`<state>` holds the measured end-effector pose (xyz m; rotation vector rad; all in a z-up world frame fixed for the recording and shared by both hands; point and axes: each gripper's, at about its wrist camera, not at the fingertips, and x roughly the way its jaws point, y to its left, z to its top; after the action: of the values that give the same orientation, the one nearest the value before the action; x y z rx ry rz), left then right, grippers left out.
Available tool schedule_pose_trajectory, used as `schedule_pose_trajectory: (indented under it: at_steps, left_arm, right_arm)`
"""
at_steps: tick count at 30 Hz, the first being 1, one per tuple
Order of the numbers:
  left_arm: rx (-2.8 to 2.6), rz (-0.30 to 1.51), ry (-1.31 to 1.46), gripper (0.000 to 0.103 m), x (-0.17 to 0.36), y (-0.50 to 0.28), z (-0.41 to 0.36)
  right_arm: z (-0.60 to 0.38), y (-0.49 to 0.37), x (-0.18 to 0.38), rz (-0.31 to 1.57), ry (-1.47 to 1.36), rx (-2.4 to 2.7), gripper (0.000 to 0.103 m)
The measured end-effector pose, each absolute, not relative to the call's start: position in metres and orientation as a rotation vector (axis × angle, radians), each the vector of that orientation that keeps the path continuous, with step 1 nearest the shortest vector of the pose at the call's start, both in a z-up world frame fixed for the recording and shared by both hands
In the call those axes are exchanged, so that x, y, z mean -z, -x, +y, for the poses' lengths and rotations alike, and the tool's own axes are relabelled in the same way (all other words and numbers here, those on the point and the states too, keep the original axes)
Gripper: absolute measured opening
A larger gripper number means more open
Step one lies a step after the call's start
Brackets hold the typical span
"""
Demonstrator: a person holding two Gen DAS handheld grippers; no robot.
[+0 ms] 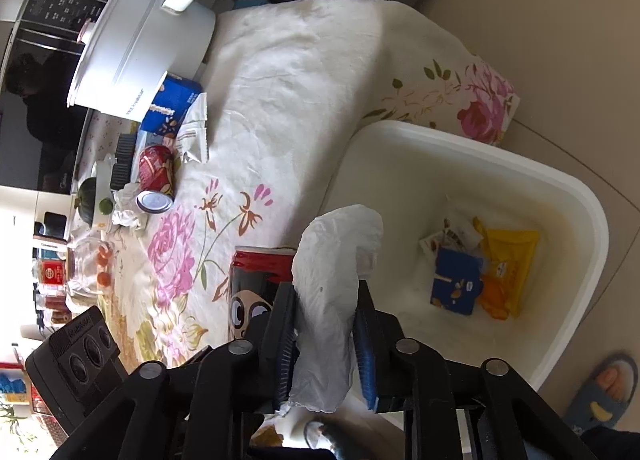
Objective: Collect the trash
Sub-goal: 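Carry the can and tissue over the bin and open both tools to drop them, then move both open tools back toward the remaining red can and white packet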
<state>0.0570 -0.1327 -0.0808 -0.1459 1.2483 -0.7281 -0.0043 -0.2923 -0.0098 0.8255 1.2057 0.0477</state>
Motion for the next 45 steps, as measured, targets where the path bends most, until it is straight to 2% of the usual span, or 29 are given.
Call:
schedule_pose_trajectory:
  at_steps: [1,2,6,16,21,23,36,45]
  left_arm:
    - [0.73,1.252,0.143,0.055,0.082,-0.057,-0.133]
    - [0.731,1.255,0.14,0.055,0.083,-0.056,-0.134]
    - [0.737,1.267,0.125,0.055,0.088,-0.056,-0.14]
    - [0.739,1.279,0.088,0.055,0.098,-0.058,-0.15]
    - [0.714,1.28,0.11,0.069,0.099,-0.067,-0.151]
    - [0.705,1.276,0.113,0.071,0.098,-0.069,-0.15]
    - [0.713,1.262,0.097,0.071,0.091,-0.066,-0.152]
    - [0.711,1.209,0.105,0.071,0.073,-0.066,-0.142]
  right_arm:
    - [-0.295,0.005,0.01,1.206,-0.839,-0.034,0.043]
    - [-0.297,0.006,0.01,1.204,-0.846,-0.021,0.048]
    - [-0.3,0.005,0.009,1.198,-0.855,-0.003,0.056]
    - [-0.295,0.003,0.012,1.21,-0.86,-0.015,0.058]
    - [-0.296,0.004,0.012,1.21,-0.866,-0.014,0.059]
    - [-0.297,0.004,0.012,1.214,-0.867,-0.016,0.059]
    - [-0.294,0.004,0.014,1.231,-0.861,-0.027,0.06]
    - [-0.293,0.004,0.015,1.232,-0.858,-0.023,0.064]
